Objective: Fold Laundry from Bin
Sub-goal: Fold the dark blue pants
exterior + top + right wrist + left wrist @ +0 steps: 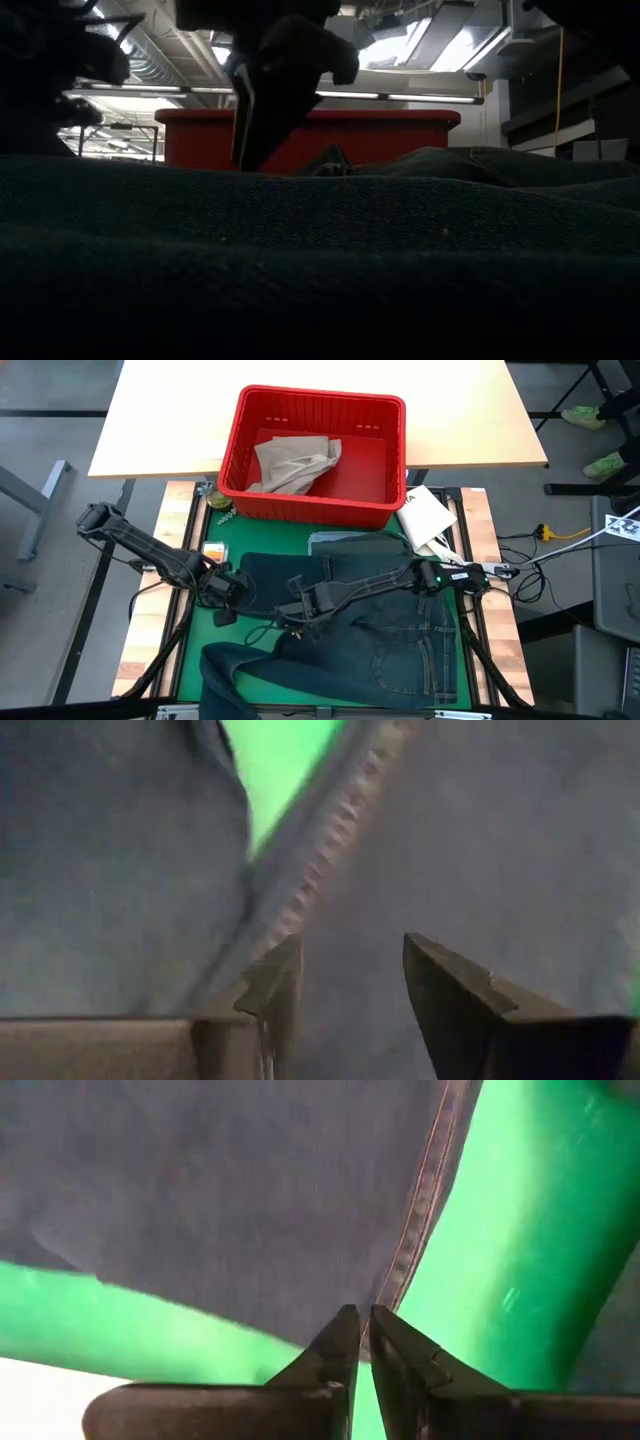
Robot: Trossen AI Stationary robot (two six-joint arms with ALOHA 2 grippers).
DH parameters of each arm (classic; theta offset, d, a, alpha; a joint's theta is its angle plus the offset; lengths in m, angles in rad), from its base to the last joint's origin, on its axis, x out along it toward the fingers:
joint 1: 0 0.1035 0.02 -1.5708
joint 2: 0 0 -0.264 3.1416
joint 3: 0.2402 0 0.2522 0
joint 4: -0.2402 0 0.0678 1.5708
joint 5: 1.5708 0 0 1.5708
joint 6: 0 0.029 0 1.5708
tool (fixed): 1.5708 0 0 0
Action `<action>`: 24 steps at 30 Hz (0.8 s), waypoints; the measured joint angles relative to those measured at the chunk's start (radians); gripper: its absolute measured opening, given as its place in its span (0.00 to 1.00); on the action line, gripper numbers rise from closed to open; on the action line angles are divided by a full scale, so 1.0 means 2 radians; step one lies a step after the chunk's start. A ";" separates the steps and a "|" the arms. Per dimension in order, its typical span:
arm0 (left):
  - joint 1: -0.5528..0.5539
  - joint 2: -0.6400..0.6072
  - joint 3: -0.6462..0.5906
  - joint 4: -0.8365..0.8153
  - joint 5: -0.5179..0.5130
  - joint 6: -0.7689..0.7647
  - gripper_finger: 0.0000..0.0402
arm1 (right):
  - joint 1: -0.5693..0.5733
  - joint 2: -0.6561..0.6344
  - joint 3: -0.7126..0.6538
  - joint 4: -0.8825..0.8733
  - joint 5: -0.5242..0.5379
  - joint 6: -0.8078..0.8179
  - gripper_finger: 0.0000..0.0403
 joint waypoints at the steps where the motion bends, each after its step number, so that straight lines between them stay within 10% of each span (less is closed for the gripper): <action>1: 0.000 0.000 0.005 0.001 -0.011 0.000 0.05 | 0.000 -0.003 0.000 -0.011 0.009 -0.001 0.43; 12: 0.057 0.000 0.010 0.008 -0.159 0.014 0.01 | -0.033 -0.012 0.000 -0.076 0.118 -0.014 0.43; 24: 0.213 0.000 -0.124 0.129 -0.129 0.063 0.00 | -0.074 -0.009 -0.025 -0.075 0.086 -0.008 0.43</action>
